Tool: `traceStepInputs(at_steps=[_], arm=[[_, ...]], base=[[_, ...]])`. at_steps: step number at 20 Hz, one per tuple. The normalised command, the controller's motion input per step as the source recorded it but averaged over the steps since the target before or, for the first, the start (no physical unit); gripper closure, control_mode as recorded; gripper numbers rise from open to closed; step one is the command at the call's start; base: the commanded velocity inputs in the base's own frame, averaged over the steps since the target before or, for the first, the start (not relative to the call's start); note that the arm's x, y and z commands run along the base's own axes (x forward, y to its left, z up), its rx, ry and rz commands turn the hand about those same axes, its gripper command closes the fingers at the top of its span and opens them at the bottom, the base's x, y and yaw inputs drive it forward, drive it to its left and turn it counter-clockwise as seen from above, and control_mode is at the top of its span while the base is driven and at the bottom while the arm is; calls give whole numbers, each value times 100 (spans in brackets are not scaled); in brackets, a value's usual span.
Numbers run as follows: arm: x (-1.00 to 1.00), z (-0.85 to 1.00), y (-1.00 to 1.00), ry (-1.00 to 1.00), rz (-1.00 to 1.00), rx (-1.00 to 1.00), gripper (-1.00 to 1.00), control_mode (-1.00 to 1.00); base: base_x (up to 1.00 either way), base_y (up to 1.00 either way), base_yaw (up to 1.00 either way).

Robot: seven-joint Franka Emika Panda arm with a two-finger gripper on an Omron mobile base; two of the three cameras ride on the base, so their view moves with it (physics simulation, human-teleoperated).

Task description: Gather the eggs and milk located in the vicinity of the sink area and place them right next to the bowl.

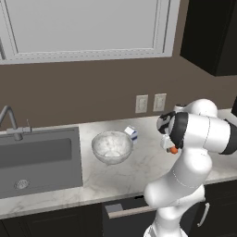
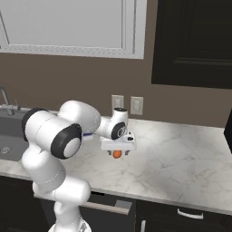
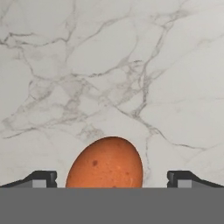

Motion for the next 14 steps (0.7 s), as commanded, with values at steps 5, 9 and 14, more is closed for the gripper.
traceStepInputs(at_steps=[5,9,14], arm=[[0,0,0,0,0,0,100,-100],[0,0,0,0,0,0,100,-100],[-48,12,10,-9,9,5,100,-100]], base=[[0,0,0],[0,0,0],[0,0,0]])
